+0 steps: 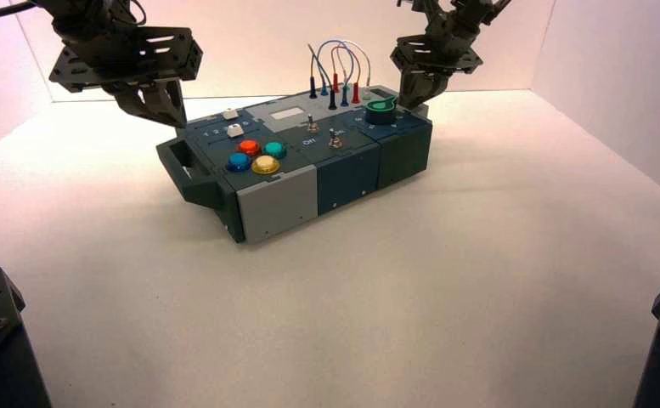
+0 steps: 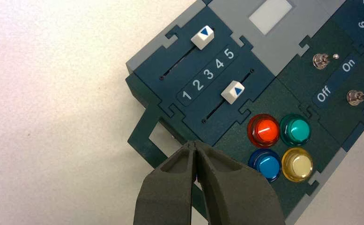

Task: Move the box closer.

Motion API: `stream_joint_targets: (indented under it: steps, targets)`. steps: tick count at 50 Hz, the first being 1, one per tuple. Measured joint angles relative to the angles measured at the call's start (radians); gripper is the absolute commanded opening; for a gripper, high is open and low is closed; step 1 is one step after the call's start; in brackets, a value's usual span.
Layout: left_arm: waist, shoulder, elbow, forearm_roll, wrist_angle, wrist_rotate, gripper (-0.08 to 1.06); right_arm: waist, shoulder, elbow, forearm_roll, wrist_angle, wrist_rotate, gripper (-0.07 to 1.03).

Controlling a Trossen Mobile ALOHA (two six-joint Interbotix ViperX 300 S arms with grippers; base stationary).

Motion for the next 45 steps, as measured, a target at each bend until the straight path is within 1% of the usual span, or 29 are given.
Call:
stream_joint_targets:
  steps: [13,22,26,36,45]
  targets:
    - [0.0,0.021,-0.005,-0.002,-0.012,0.0,-0.03,-0.002,-0.005,0.005,0.0,0.014,0.0,-0.02]
    - [0.0,0.026,-0.018,0.0,-0.017,0.0,-0.03,-0.006,-0.035,0.035,0.0,0.029,0.0,-0.02]
    - [0.0,0.031,-0.025,-0.002,-0.02,0.0,-0.03,-0.005,-0.055,0.052,-0.002,0.035,0.005,-0.02]
    - [0.0,0.035,-0.025,0.0,-0.021,-0.002,-0.03,0.0,-0.081,0.08,0.0,0.037,0.009,-0.02]
    - [0.0,0.035,-0.025,-0.002,-0.026,-0.002,-0.03,0.008,-0.075,0.075,0.0,0.025,0.011,-0.02]
